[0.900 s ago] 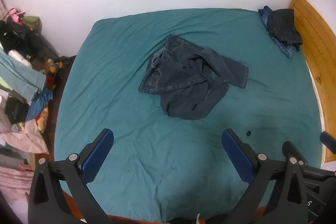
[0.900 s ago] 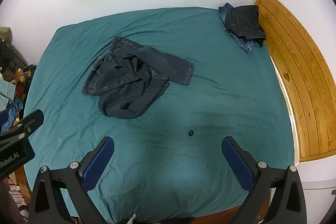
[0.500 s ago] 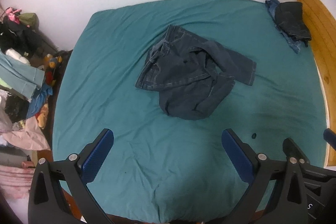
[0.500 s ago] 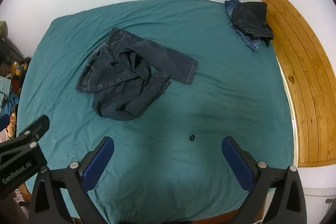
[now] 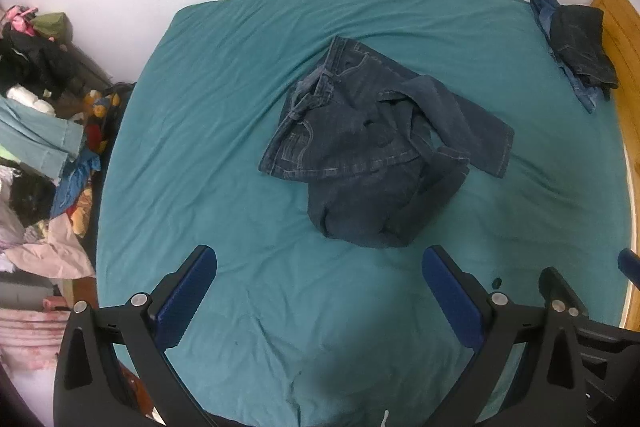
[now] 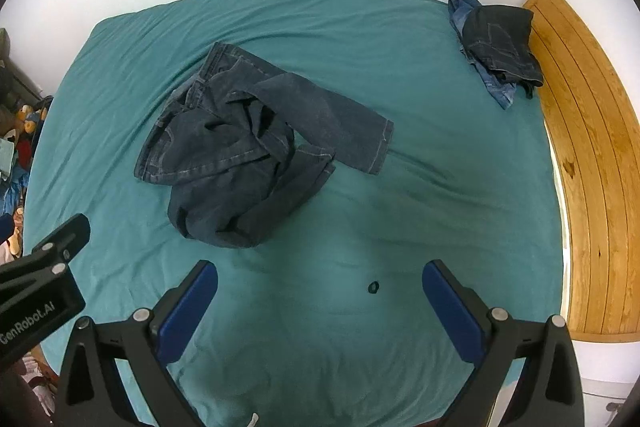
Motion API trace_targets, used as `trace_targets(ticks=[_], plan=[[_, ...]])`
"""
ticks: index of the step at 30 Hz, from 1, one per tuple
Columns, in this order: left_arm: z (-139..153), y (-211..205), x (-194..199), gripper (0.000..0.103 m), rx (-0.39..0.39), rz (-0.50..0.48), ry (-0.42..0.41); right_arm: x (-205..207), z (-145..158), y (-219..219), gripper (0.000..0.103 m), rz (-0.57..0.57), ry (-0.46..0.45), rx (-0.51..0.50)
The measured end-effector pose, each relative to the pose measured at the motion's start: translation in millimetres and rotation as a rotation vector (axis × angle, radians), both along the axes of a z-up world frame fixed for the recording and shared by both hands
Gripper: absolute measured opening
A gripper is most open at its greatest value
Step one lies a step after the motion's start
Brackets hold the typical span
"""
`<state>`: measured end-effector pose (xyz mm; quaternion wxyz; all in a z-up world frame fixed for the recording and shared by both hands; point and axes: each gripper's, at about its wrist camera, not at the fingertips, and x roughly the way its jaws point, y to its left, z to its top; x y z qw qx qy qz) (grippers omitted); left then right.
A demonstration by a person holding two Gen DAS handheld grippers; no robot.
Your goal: Fold clothes
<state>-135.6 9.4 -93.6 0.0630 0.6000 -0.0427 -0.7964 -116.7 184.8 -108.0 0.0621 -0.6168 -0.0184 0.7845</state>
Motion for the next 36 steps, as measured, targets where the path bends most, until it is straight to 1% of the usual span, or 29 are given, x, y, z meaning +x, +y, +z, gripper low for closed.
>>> trace_targets(ticks=[8, 22, 30, 36], plan=[[-5.9, 1.8, -8.7, 0.103, 0.001, 0.013, -0.015, -12.3, -4.6, 4.9, 0.103, -0.002, 0.002, 0.000], [-6.3, 1.8, -7.0, 0.103, 0.001, 0.024, -0.015, -9.2, -6.6, 7.1, 0.103, -0.014, 0.002, -0.021], [-2.0, 0.3, -1.0, 0.103, 0.003, 0.024, -0.009, 0.2, -0.1, 8.4, 0.103, -0.018, 0.020, -0.031], [6.3, 0.9, 14.3, 0.103, 0.010, 0.028, 0.008, 13.2, 8.2, 15.9, 0.103, -0.038, 0.034, -0.043]])
